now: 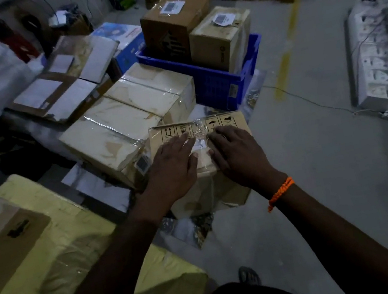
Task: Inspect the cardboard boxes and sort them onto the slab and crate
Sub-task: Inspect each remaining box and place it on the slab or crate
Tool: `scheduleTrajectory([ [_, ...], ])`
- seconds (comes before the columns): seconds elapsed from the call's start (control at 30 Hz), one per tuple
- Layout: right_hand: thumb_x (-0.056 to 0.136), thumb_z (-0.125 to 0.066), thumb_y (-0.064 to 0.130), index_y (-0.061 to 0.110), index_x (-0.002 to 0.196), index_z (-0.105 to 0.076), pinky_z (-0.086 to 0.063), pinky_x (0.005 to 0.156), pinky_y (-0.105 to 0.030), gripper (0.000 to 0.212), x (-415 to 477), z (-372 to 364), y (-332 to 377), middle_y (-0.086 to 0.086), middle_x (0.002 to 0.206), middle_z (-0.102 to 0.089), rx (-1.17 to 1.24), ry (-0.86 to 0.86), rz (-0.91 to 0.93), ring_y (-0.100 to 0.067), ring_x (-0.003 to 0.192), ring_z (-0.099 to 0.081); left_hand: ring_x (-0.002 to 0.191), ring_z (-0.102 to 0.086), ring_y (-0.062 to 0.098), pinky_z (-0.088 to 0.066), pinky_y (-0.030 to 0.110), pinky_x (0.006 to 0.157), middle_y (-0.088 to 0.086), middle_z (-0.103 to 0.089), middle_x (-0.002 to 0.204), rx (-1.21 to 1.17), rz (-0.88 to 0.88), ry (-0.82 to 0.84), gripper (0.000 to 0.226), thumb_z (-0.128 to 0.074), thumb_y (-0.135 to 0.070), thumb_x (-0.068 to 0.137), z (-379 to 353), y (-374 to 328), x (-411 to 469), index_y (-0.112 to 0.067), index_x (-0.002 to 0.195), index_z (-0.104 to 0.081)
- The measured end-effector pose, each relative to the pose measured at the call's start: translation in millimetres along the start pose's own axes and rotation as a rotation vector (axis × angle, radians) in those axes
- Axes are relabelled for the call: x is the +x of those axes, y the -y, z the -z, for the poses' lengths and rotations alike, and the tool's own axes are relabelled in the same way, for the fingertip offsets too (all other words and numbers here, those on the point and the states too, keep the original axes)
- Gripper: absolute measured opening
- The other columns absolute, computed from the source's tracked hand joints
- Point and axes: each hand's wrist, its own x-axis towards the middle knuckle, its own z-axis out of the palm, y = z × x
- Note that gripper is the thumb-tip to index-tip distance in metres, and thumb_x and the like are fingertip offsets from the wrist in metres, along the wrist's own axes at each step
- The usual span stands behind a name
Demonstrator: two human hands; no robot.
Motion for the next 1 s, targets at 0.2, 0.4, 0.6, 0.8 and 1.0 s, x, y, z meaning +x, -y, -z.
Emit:
scheduleTrajectory([
  [0.2,0.104,-0.034,0.044,0.010,0.142,-0.055,-0.040,0.109,-0.047,0.055,0.2,3.9,3.0,-0.015,0.145,-0.054,0.017,0.102,-0.028,-0.034,0.134,-0.049,0.146,-0.035,0.028,-0.027,0.049,0.120,0.010,-0.042,0.157,0.002,-0.022,0.010,0.068,-0.023,-0.055,0.100,5.4,-4.5,-5.8,-0.014,0.150,-0.043],
  [0.4,0.105,-0.047,0.049,0.013,0.150,-0.050,-0.044,0.112,-0.047,0.058,-31.6,23.8,-0.4,-0.010,0.154,-0.050,0.113,0.150,0.025,-0.026,0.138,-0.048,0.136,-0.049,0.028,-0.042,0.051,0.110,0.012,-0.055,0.145,-0.022,-0.184,-0.091,0.058,-0.047,-0.051,0.100,10.6,8.9,-41.6,-0.011,0.142,-0.053],
  [0.6,0.102,-0.037,0.060,0.017,0.159,-0.038,-0.022,0.125,-0.045,0.071,-70.0,5.2,-2.2,-0.005,0.166,-0.033,-0.031,0.133,0.027,-0.023,0.154,-0.029,0.144,-0.041,0.025,-0.035,0.048,0.115,0.008,-0.044,0.156,0.106,-0.214,-0.074,0.063,-0.045,-0.046,0.097,1.8,15.3,-72.7,-0.012,0.150,-0.044],
  [0.8,0.102,-0.042,0.056,0.021,0.159,-0.038,-0.018,0.126,-0.040,0.067,-70.0,0.3,-9.1,0.000,0.167,-0.031,0.036,0.086,0.020,-0.018,0.156,-0.025,0.144,-0.040,0.023,-0.034,0.047,0.117,0.005,-0.045,0.155,0.002,-0.185,-0.123,0.058,-0.044,-0.043,0.097,-3.0,10.4,-67.5,-0.014,0.147,-0.049],
  [1.0,0.093,-0.075,0.025,0.017,0.154,-0.045,-0.030,0.120,-0.029,0.069,-86.6,-6.6,-18.5,-0.005,0.164,-0.035,0.364,-0.157,-0.161,-0.020,0.152,-0.032,0.152,-0.026,0.028,-0.033,0.045,0.118,0.012,-0.031,0.162,-0.255,0.042,-0.328,0.063,-0.061,-0.030,0.094,-23.4,22.4,-81.7,-0.011,0.151,-0.042],
])
